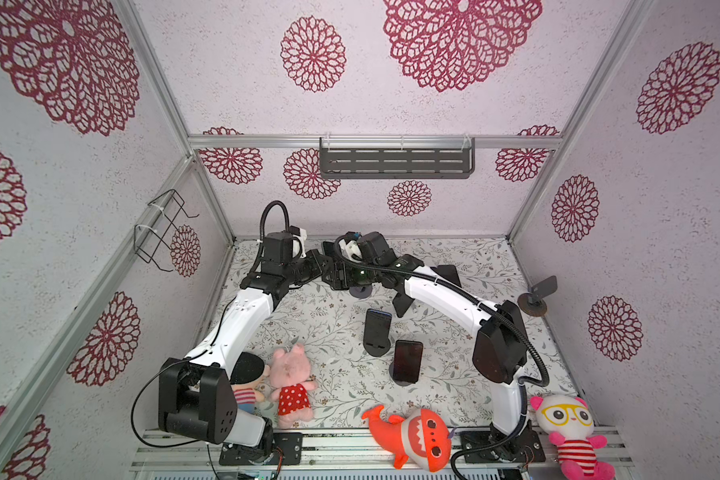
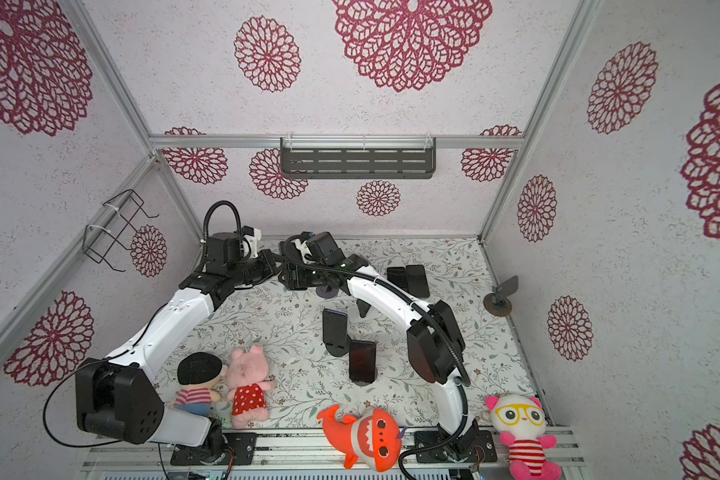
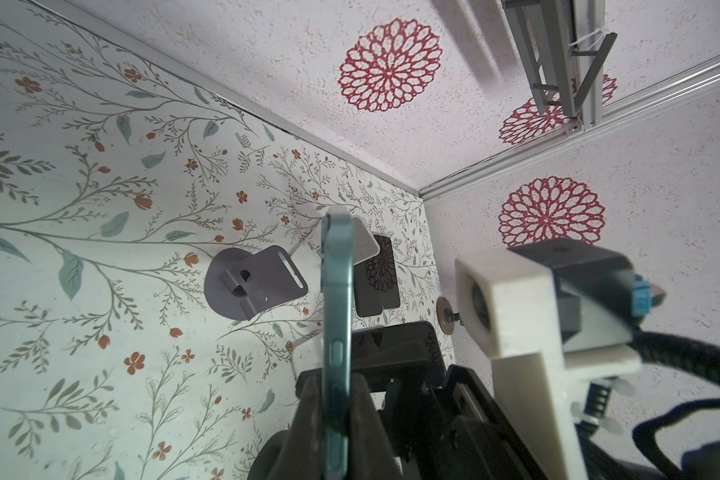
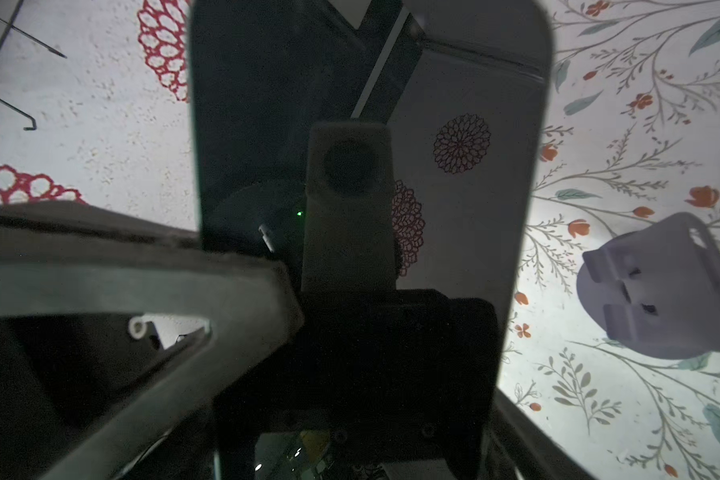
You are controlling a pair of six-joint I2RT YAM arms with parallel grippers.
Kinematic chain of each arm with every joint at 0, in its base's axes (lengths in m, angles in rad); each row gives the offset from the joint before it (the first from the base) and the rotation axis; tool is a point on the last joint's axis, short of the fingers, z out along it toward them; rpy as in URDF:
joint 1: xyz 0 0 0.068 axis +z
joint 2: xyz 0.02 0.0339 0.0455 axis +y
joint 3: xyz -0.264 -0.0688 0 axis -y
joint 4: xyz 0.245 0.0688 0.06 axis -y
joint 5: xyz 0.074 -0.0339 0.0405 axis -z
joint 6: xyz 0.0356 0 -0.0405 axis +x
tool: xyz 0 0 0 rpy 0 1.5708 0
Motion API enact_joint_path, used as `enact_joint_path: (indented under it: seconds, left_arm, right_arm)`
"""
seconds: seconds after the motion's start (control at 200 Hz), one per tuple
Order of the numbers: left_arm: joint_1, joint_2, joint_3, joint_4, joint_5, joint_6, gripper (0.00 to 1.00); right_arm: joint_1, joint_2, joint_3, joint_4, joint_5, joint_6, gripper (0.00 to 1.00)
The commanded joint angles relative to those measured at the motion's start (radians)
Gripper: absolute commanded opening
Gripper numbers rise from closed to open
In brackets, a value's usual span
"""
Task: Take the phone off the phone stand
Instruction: 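Close the right gripper on the teal phone's edge beside the left gripper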
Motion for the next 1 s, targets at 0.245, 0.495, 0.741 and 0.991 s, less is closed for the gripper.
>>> enact_joint_path:
  seconds: [0.245,0.495,0.741,0.991]
  left_arm:
    - [-0.003,0.000,0.002,0.079,0.023,0.001,0.00]
    - [-0.002,0.005,-0.001,0.096,0.041,0.001,0.05]
    - [0.020,0.019,-0.003,0.126,0.090,-0.021,0.37]
    - [0.062,0.016,-0.008,0.163,0.140,-0.048,0.67]
  right_arm:
    - [0.000,-0.027,0.029,0.005,0.019,-0.005,0.61]
    - [0.000,-0.014,0.065,-0.017,0.028,-0.040,0.53]
    - [-0.001,-0.011,0.109,-0.065,0.056,-0.091,0.44]
    - [-0.017,-0.018,0.136,-0.096,0.100,-0.119,0.41]
